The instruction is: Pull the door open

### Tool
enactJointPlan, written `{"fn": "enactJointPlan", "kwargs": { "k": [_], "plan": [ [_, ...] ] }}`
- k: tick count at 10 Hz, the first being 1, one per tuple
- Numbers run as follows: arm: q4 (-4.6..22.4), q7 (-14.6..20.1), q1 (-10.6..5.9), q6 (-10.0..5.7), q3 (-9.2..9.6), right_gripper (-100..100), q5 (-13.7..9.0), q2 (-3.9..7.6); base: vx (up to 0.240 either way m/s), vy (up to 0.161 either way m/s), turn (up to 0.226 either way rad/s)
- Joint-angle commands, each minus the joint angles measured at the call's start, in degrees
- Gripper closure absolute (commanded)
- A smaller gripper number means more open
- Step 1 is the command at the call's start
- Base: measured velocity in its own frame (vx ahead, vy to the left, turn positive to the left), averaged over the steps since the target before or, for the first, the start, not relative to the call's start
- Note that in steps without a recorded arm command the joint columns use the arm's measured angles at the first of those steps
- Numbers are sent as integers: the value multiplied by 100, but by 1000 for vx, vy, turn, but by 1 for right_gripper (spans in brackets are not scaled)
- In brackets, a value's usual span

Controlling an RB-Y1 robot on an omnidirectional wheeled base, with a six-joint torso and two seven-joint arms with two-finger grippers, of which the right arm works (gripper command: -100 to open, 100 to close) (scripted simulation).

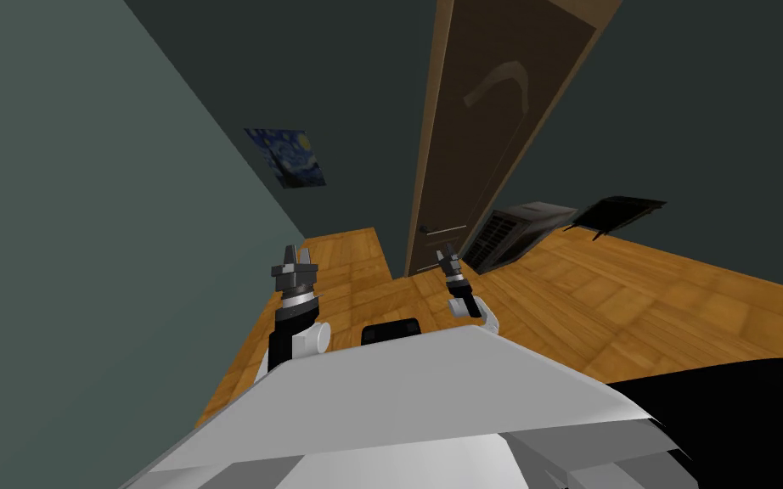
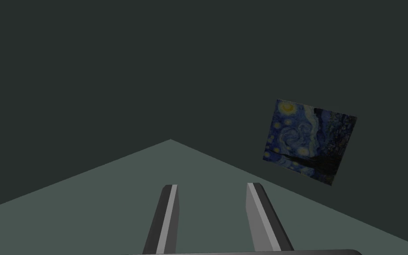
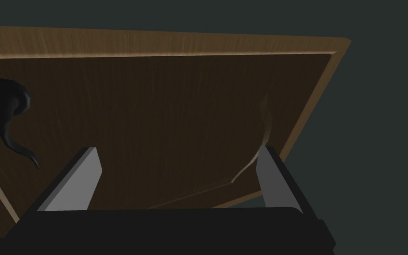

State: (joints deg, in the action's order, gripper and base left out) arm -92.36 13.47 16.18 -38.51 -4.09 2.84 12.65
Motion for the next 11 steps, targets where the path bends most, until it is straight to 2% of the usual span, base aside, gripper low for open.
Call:
{"fn": "enactJointPlan", "kwargs": {
  "k": [1, 2, 4, 5, 8, 9, 11],
  "plan": [
    [286, 40, -79, -46, -8, -100, -32, 92, 78, -98, 125],
    [327, 40, -79, -46, -8, -100, -32, 92, 48, -63, 30],
    [663, 85, -186, -104, -18, -100, -71, 204, 66, -50, 107],
    [737, 85, -186, -104, -18, -100, -71, 204, 44, -60, 46],
    [1301, 151, -343, -190, -34, -100, -128, 370, 56, -67, 126],
    [1346, 151, -343, -190, -34, -100, -128, 370, 54, -72, 32],
    [1726, 194, -447, -246, -44, -100, -166, 478, 42, -63, 103]
  ]
}}
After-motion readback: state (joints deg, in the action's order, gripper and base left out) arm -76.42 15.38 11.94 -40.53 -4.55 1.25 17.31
